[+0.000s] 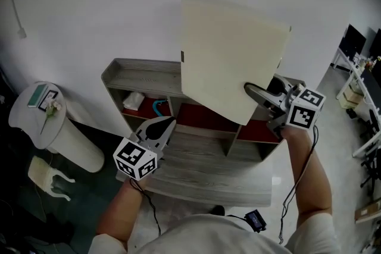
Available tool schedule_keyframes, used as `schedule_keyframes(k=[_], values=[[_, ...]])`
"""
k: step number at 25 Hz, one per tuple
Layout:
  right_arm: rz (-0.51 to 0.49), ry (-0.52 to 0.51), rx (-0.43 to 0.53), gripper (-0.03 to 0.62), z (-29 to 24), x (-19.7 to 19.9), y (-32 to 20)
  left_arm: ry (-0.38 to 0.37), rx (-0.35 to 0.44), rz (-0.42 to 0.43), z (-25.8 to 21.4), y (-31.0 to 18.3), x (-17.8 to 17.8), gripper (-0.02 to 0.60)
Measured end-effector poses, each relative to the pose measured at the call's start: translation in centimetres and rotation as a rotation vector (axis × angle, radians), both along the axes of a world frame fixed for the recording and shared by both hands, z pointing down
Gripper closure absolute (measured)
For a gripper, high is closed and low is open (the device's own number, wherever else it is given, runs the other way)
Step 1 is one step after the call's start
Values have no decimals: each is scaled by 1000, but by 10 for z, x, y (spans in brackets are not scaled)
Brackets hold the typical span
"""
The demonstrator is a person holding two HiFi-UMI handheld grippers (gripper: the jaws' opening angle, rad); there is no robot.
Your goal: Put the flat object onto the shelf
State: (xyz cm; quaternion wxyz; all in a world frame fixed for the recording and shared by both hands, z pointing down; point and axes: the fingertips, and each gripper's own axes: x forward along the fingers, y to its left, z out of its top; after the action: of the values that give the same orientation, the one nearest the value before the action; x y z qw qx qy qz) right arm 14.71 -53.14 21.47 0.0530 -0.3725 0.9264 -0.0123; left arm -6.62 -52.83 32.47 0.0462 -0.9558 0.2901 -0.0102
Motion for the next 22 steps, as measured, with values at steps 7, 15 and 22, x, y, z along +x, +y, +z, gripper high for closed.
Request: schedule_keyframes(k=[7, 15, 22], values=[[-89, 40, -9, 307, -5, -1, -71, -16, -23, -63, 1, -44, 11, 567], [-134, 48, -25, 306, 11, 5, -111, -19, -34, -96, 15, -67, 22, 566], [-174, 30, -29, 306, 21, 11, -127, -16, -41, -91, 20, -80, 37, 566]])
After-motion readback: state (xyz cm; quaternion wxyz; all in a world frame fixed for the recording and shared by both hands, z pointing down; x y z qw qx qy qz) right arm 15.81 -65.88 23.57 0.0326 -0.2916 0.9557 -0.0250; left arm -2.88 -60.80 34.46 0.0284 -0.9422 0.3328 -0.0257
